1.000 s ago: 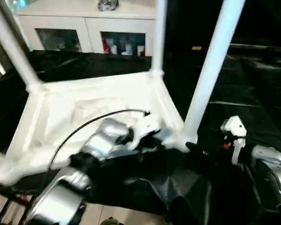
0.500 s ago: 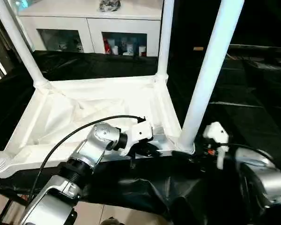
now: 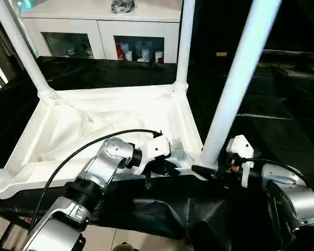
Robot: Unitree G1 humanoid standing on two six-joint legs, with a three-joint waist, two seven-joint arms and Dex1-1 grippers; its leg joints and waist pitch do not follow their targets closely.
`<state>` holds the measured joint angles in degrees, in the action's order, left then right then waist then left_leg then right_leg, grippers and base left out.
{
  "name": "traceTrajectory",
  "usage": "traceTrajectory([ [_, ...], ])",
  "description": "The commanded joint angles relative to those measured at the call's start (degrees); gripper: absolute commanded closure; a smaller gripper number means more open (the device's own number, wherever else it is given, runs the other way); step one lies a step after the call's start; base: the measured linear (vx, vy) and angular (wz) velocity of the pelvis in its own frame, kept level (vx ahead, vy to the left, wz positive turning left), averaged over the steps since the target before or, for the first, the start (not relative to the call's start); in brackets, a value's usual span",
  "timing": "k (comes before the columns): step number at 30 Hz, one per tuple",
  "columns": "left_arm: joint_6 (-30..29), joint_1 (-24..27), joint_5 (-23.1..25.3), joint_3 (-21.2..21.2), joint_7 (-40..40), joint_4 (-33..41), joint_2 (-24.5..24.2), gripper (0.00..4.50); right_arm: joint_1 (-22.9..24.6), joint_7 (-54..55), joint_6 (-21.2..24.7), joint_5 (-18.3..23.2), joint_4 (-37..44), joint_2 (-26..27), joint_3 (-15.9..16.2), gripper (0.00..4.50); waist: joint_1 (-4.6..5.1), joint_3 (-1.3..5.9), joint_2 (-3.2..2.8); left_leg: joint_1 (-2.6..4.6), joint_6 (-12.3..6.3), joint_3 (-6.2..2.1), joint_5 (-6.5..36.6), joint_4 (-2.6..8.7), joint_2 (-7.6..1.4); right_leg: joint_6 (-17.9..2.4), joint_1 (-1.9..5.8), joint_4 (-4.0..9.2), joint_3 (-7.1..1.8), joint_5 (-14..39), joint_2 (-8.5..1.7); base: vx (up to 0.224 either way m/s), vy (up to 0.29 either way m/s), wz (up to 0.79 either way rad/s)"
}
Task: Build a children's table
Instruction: Rotate leg to tighten
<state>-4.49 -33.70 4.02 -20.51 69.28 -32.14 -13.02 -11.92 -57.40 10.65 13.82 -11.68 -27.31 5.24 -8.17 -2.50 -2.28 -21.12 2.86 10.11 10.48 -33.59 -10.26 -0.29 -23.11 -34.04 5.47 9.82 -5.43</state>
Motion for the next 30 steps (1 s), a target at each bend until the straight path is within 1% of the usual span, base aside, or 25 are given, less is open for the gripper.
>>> traceTrajectory([
  [1,1.6,1.5,-4.5,1.3,1.3,1.0,1.0,4.5,-0.7,-1.0,-0.1,1.2,0.2,0.2,0.2,1.21,0.07,3.35,1.77,0.1,-4.6,-0.86,10.8,3.87,-2.97,-9.6,2.97,4.58,-3.0,18.5,-4.15,0.0,0.0,0.0],
  [5,1.3,1.6,-5.0,1.8,1.7,1.1,0.8,4.5,-0.6,-1.3,0.5,1.9,0.5,0.5,0.1,1.53,0.05,3.39,1.87,0.13,-4.7,-0.87,10.7,3.87,-3.01,-9.8,2.97,4.48,-2.99,18.4,-4.12,0.0,0.0,0.0],
  [6,1.3,1.6,-5.2,2.0,1.7,1.2,0.8,4.5,-0.6,-1.4,0.7,2.0,0.5,0.7,0.1,1.53,0.08,3.37,1.8,0.15,-4.71,-0.86,10.8,3.87,-3.04,-9.8,2.93,4.51,-2.98,18.4,-4.11,0.0,0.0,0.0],
  [7,1.0,1.6,-5.5,2.3,1.7,1.1,0.8,4.5,-0.6,-0.9,0.0,1.6,0.4,1.0,0.3,1.74,0.1,3.33,1.86,0.15,-4.61,-0.84,11.1,3.89,-3.0,-9.8,2.94,4.54,-2.98,18.7,-4.13,0.0,0.0,0.0],
  [8,1.0,1.6,-5.5,2.3,1.7,1.1,0.8,4.5,-0.6,-0.9,0.0,1.6,0.4,1.0,0.3,1.78,0.09,3.31,1.83,0.16,-4.55,-0.84,11.2,3.9,-3.0,-9.8,2.93,4.57,-2.97,19.0,-4.16,0.0,0.0,0.0],
  [9,1.0,1.5,-5.5,2.6,1.5,1.1,0.9,4.5,-0.5,-0.7,0.1,1.6,0.4,1.4,0.3,1.8,0.11,3.39,2.03,0.12,-4.55,-0.81,10.9,3.84,-2.98,-9.7,2.97,4.52,-3.0,18.7,-4.14,0.0,0.0,0.0],
  [11,0.4,1.3,-5.6,2.9,0.9,0.9,1.3,4.5,-0.4,-0.3,0.1,1.6,0.3,2.0,0.4,1.84,0.16,3.37,1.88,0.1,-4.56,-0.88,10.7,3.91,-3.03,-9.8,2.95,4.48,-2.98,18.5,-4.16,0.0,0.0,0.0],
  [13,0.1,1.0,-5.4,3.3,-0.2,0.4,1.7,4.5,-0.3,0.5,0.3,1.6,0.1,2.7,0.4,1.91,0.22,3.36,1.87,0.12,-4.54,-0.86,10.8,3.89,-3.02,-9.8,2.92,4.48,-2.99,18.5,-4.14,0.0,0.0,0.0],
  [14,-0.2,0.5,-5.0,3.7,-2.0,-0.5,2.4,4.5,-0.4,1.7,1.1,1.9,-0.3,3.8,0.1,1.92,0.34,3.3,1.91,0.15,-4.49,-0.81,11.0,3.91,-2.96,-9.7,2.82,4.54,-3.01,18.8,-4.09,0.0,0.0,0.0],
  [15,-0.2,-0.8,-4.0,4.0,-5.2,-2.7,3.7,4.5,-1.1,6.4,1.6,0.5,-2.2,6.3,-0.1,1.92,0.41,3.27,1.82,0.18,-4.04,-0.87,11.1,3.98,-2.95,-9.6,2.69,4.65,-3.01,19.6,-4.14,0.0,0.0,0.0],
  [16,-0.2,-2.0,-3.1,4.1,-8.0,-4.7,4.9,4.5,-2.0,11.7,2.1,-1.5,-4.6,8.7,-0.2,1.92,0.63,3.19,1.86,0.27,-3.21,-0.92,11.8,4.1,-2.76,-9.2,2.63,4.85,-2.9,21.0,-4.08,0.0,0.0,0.0],
  [17,-0.5,-3.1,-2.3,4.1,-10.4,-6.5,6.1,4.5,-3.0,17.5,1.8,-3.9,-7.4,11.1,-0.3,1.92,0.89,3.17,1.89,0.1,-2.64,-0.99,12.0,4.18,-2.67,-9.0,2.73,4.81,-2.82,21.6,-4.03,0.0,0.0,0.0],
  [18,-0.5,-4.4,-1.4,3.9,-12.8,-8.4,7.5,4.5,-3.9,22.7,1.3,-6.1,-9.8,13.5,0.1,1.93,1.3,3.09,1.86,0.23,-1.51,-1.13,13.0,4.32,-2.55,-8.0,2.76,5.16,-2.63,24.2,-4.16,0.0,0.0,0.0],
  [19,-0.5,-4.7,-1.2,3.8,-13.4,-8.9,7.9,4.5,-4.1,24.0,1.2,-6.7,-10.4,14.1,0.2,1.93,1.72,3.11,1.83,0.52,-0.94,-1.15,13.8,4.32,-2.54,-7.6,2.67,5.46,-2.7,25.4,-4.3,0.0,0.0,0.0],
  [20,-0.4,-5.9,-0.2,3.3,-15.6,-10.7,9.4,4.5,-5.5,29.5,1.6,-8.7,-12.8,16.7,0.5,1.93,1.79,3.11,1.57,0.52,-0.88,-1.21,14.0,4.3,-2.59,-7.5,2.66,5.48,-2.81,25.4,-4.34,0.0,0.0,0.0],
  [21,-0.3,-6.7,0.4,3.0,-16.9,-11.7,10.3,4.5,-6.5,33.0,2.3,-9.8,-14.1,18.4,0.6,1.93,2.24,2.98,1.56,0.68,-0.64,-1.18,15.1,4.5,-2.53,-7.4,2.3,5.66,-2.84,25.7,-4.06,0.0,0.0,0.0],
  [22,-0.5,-7.5,0.7,3.0,-18.5,-12.9,11.5,4.5,-7.6,34.9,2.3,-10.6,-14.9,19.9,1.1,1.93,2.45,2.99,1.35,0.66,-0.16,-1.35,16.7,4.56,-2.42,-6.9,2.53,5.77,-2.68,27.2,-4.12,0.0,0.0,0.0],
  [23,-0.5,-7.5,0.7,3.0,-18.5,-12.9,11.5,4.5,-7.6,34.9,2.3,-10.6,-14.9,19.9,1.1,1.93,2.57,3.03,1.53,0.8,-0.18,-1.26,17.0,4.54,-2.39,-6.7,2.45,6.03,-2.75,27.5,-4.14,0.0,0.0,0.0],
  [24,-0.7,-8.0,0.9,3.1,-19.5,-13.7,12.3,4.5,-8.2,35.9,2.1,-11.1,-15.4,21.0,1.5,1.93,2.53,3.16,1.65,0.85,-0.6,-1.3,16.9,4.54,-2.51,-6.7,2.61,5.9,-2.92,26.2,-4.25,0.0,0.0,0.0],
  [25,-0.8,-8.6,1.1,3.1,-20.9,-14.6,13.1,4.5,-8.9,34.9,1.6,-11.4,-15.5,21.6,2.5,1.93,2.68,3.05,1.4,0.73,-0.88,-1.25,17.3,4.64,-2.52,-7.0,2.52,5.87,-2.93,25.2,-4.04,0.0,0.0,0.0],
  [26,-0.8,-8.6,1.1,3.1,-20.9,-14.6,13.1,4.5,-8.9,34.9,1.6,-11.4,-15.5,21.6,2.5,1.93,2.78,2.96,1.54,0.71,-0.93,-1.33,17.8,4.72,-2.51,-6.9,2.64,5.88,-2.85,25.5,-4.02,0.0,0.0,0.0],
  [27,-0.7,-9.4,1.2,3.2,-22.2,-15.7,13.8,4.5,-9.9,33.7,1.3,-10.6,-15.7,22.3,2.3,1.37,2.8,2.88,1.26,0.87,-1.01,-1.33,18.9,4.72,-2.41,-6.8,2.58,6.02,-2.81,26.8,-4.05,0.0,0.0,0.0],
  [28,-0.1,-9.8,1.2,3.4,-22.8,-16.3,14.1,4.5,-10.4,32.7,1.5,-9.6,-15.6,22.6,1.8,1.24,3.02,2.86,1.37,0.98,-1.05,-1.36,19.7,4.74,-2.37,-6.6,2.6,6.23,-2.76,27.9,-4.04,0.0,0.0,0.0],
  [29,0.5,-10.4,1.3,3.8,-23.4,-17.2,14.5,4.5,-11.0,32.0,1.4,-8.6,-15.7,22.9,1.0,1.24,2.98,2.93,1.4,0.98,-1.0,-1.4,19.7,4.74,-2.41,-6.6,2.66,6.23,-2.76,27.9,-4.07,0.0,0.0,0.0],
  [30,0.8,-10.6,1.3,4.0,-23.6,-17.5,14.6,4.5,-11.2,31.8,1.4,-8.3,-15.8,23.0,0.7,1.16,2.96,2.95,1.36,1.09,-1.0,-1.36,19.8,4.74,-2.45,-6.6,2.53,6.29,-2.78,27.8,-4.05,0.0,0.0,0.0],
])
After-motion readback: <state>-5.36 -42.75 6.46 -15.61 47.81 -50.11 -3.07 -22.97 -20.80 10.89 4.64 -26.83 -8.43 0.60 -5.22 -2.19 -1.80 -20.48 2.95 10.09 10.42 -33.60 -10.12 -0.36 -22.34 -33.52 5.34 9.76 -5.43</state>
